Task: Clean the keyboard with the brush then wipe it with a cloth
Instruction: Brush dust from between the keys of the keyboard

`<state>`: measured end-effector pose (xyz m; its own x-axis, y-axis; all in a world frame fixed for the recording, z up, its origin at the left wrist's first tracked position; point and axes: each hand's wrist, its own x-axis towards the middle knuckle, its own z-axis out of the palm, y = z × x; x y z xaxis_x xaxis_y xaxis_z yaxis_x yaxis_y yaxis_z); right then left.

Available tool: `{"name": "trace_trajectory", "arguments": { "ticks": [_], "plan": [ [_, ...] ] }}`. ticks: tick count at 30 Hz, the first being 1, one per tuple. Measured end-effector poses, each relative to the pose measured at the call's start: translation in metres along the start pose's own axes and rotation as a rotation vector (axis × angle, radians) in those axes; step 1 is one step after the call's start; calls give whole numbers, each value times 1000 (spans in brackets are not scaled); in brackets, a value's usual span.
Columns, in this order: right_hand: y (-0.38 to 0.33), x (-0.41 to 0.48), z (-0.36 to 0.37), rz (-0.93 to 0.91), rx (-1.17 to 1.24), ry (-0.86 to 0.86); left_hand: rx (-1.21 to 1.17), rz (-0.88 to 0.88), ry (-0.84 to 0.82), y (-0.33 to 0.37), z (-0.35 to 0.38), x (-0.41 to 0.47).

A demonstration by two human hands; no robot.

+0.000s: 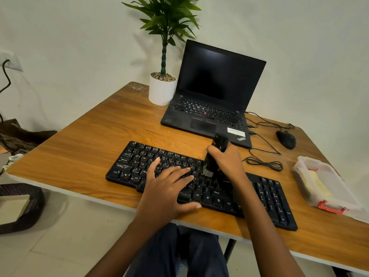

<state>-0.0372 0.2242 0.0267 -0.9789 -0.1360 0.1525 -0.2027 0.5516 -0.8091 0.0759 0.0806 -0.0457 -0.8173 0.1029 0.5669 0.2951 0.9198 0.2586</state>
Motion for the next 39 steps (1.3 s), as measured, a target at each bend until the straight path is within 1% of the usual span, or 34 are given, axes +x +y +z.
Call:
{"name": "trace_trajectory", "arguments": {
  "ticks": [3,6,10,14,16,17,19,23,26,30,33,35,37,39],
  "plan": [
    [-1,5,8,-85,-8,90,3,0,1,0,-1,0],
    [1,-5,11,-114,13,146,11,1,-3,0,-1,0],
    [8,-40,2,-58,31,78,23,5,-3,0,0,0],
    [3,-82,-12,8,64,-41,39,5,-4,0,1,0],
    [0,-85,-15,12,64,-105,43,4,-6,0,1,1],
    [0,-80,-16,5,64,-111,42,5,-5,0,1,1],
    [3,-60,-14,1,80,-53,37,9,-1,0,1,0],
    [11,-10,-3,-11,93,146,26,13,9,-1,2,-1],
    [9,-3,2,-54,94,191,28,13,14,-1,2,0],
    [6,-35,2,-111,70,119,48,11,14,-1,2,0],
    [2,-64,1,-71,124,2,65,10,1,-1,2,0],
    [-2,-73,-1,-59,110,-55,68,7,-7,-1,3,0],
    [-6,-68,-4,-46,96,-51,63,22,1,-2,4,0],
    [-6,-55,-6,-18,105,15,36,58,2,-6,2,1]
  ]
}}
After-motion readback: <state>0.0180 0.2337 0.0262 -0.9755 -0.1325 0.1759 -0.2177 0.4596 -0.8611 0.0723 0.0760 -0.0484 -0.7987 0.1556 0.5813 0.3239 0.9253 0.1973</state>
